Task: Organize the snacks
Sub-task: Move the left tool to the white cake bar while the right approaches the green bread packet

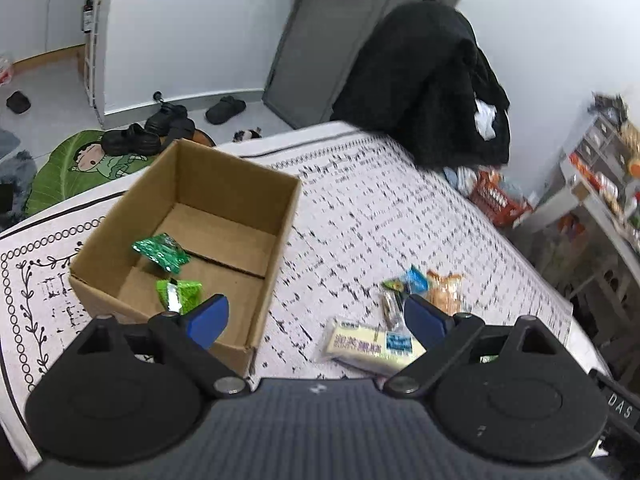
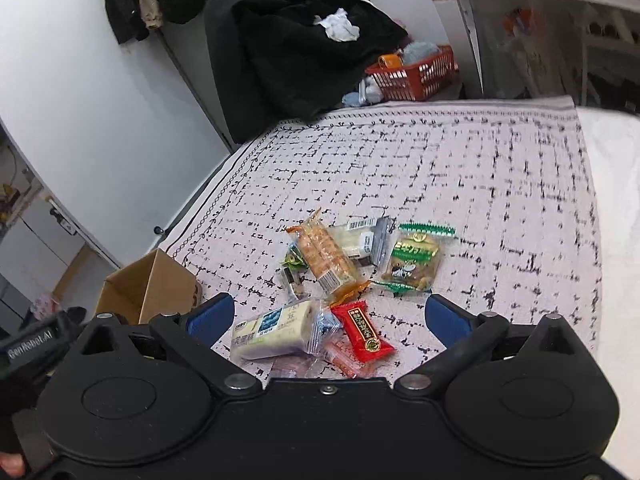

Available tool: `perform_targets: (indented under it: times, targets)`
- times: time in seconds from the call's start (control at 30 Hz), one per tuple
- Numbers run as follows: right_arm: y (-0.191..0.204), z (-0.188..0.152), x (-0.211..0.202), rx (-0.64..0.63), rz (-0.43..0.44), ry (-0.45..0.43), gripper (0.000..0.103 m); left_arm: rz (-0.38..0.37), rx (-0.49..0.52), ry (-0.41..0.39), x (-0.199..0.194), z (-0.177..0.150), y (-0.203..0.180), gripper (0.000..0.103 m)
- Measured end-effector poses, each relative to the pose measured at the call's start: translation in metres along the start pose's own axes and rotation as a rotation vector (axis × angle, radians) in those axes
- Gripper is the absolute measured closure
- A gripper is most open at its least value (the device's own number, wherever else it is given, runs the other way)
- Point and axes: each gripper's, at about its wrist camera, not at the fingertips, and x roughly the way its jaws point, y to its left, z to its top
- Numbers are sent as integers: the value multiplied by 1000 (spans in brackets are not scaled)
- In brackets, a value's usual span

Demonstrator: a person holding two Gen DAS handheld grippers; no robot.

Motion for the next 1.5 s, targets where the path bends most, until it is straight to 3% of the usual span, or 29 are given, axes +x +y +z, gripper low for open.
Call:
perform_targets:
  times: [0.67,0.9,1.23,1.5]
  targets:
    - [-61,5,28,232,60,30,1,11,76,12,27,-20,-51,9]
    - [-75,8,46,265,66,47,9,29,69,36,49,-33,-68,10]
    - [-94,12,69,294,52,73,11,69,-37,128,88,-42,-76,16]
    - [-103,17,91,292,30,92,21,75,-117,202,121,-45,-77,19]
